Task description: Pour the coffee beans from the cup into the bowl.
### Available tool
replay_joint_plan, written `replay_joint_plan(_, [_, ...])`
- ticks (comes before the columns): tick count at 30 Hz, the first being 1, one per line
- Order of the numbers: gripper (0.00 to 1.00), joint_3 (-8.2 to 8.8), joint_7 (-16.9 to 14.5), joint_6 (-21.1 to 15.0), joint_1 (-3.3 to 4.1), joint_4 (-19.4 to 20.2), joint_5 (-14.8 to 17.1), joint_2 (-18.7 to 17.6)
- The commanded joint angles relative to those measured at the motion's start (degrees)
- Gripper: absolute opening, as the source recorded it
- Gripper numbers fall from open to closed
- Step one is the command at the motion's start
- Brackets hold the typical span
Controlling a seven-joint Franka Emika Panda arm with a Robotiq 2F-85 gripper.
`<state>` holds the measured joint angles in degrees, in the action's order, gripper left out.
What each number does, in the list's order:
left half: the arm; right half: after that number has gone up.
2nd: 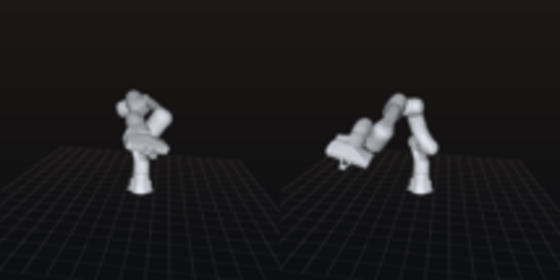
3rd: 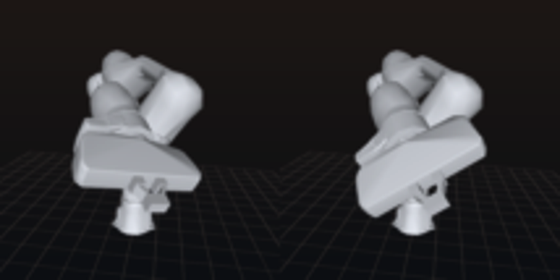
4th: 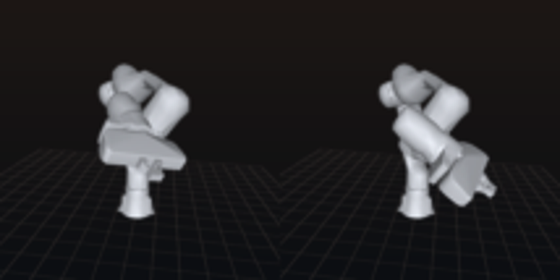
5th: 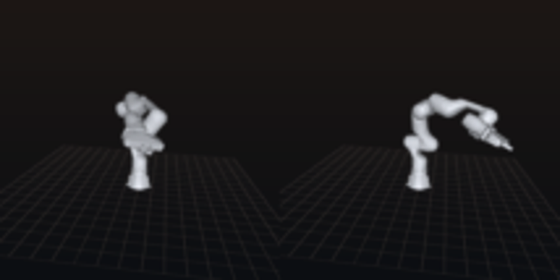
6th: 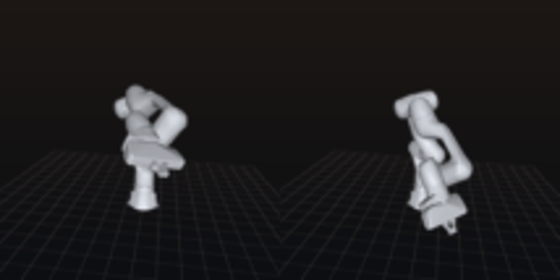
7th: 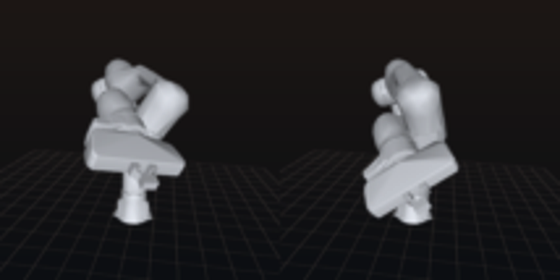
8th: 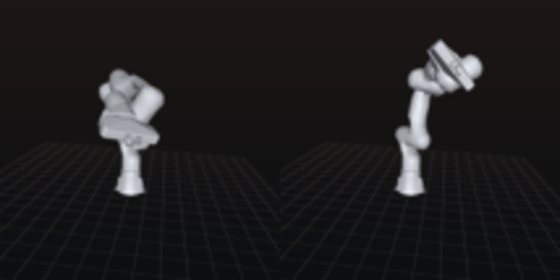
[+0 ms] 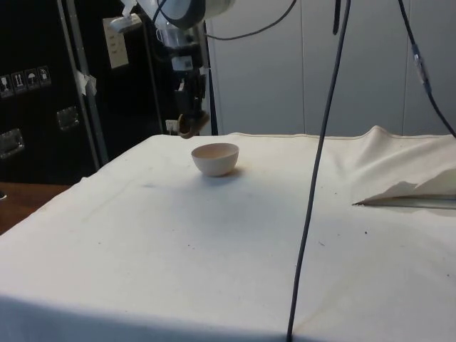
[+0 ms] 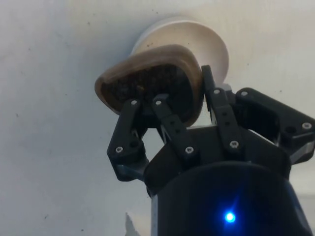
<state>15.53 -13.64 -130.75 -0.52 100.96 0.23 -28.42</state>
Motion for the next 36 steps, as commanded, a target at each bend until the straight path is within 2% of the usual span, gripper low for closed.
replay_joint_plan(1, [0.01, 0.52, 0.5, -1.4, 0.40, 1.0, -1.0, 0.6])
replay_joint_plan(6, [0.01, 0.92, 0.6, -3.7, 0.40, 3.1, -3.1, 1.6])
replay_joint_plan(7, [0.01, 0.46, 0.1, -2.7, 0.00, 2.6, -2.3, 1.3])
replay_joint_plan(8, [0.01, 1.03, 0.6, -4.0, 0.40, 3.4, -3.4, 1.8])
replay_joint_plan(11, [0.01, 1.43, 0.5, -5.2, 0.34, 4.4, -4.7, 2.1])
replay_joint_plan(15, [0.01, 1.83, 0.5, -6.1, 0.29, 5.0, -6.0, 2.4])
replay_joint_plan(16, [0.01, 1.38, 0.1, -5.0, 0.00, 4.4, -5.0, 2.1])
replay_joint_plan(17, [0.01, 2.01, 0.4, -6.4, 0.29, 5.2, -6.2, 2.4])
replay_joint_plan(22, [0.01, 2.86, 0.2, -7.7, 0.29, 5.8, -8.0, 2.5])
replay_joint_plan(23, [0.01, 2.41, -0.1, -6.6, 0.00, 5.2, -7.2, 2.1])
replay_joint_plan(25, [0.01, 3.32, 0.4, -8.4, 0.40, 6.2, -9.0, 2.7])
replay_joint_plan(30, [0.01, 4.07, 1.4, -9.8, 0.57, 7.4, -11.5, 3.2])
replay_joint_plan(31, [0.01, 3.27, 0.4, -8.6, 0.00, 6.6, -10.0, 2.6])
replay_joint_plan(32, [0.01, 4.07, 1.4, -9.8, 0.57, 7.4, -11.5, 3.2])
replay_joint_plan(36, [0.01, 4.30, 2.9, -10.6, 0.63, 8.4, -14.2, 3.6])
